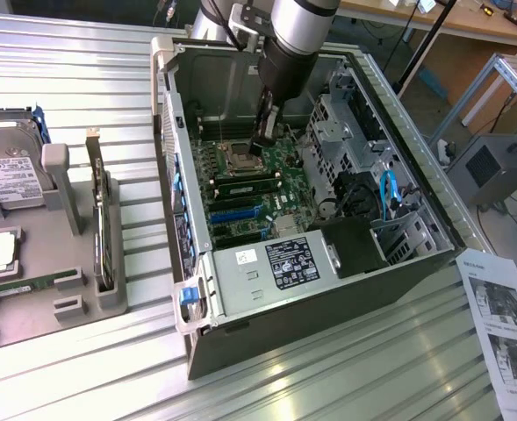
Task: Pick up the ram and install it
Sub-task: 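Press down the ram until it locks into place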
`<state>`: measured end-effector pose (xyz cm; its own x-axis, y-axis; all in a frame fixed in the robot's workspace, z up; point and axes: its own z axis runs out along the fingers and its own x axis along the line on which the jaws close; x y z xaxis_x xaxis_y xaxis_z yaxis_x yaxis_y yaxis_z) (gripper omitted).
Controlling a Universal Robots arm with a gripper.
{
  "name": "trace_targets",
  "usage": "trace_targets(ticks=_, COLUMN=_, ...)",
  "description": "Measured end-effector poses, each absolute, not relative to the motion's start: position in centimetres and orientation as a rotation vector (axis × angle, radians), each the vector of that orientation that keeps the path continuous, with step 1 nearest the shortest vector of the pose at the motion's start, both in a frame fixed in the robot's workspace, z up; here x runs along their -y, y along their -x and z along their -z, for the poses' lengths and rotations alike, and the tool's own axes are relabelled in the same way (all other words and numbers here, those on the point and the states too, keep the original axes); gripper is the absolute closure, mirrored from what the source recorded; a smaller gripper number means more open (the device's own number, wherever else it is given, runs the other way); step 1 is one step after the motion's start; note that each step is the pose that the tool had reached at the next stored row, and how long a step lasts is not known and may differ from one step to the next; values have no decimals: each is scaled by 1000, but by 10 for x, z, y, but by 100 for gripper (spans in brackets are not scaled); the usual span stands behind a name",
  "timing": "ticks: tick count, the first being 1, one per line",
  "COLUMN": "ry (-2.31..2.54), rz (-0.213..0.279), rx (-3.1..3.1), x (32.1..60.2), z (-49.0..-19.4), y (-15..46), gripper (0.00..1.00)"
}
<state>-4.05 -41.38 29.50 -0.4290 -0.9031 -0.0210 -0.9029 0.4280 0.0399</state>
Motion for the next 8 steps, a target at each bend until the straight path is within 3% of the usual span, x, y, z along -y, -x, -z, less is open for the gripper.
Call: trace_targets(ticks=8, ry=-1474, rz=70, rx=2773, x=414, z=-294, y=41, gripper=89)
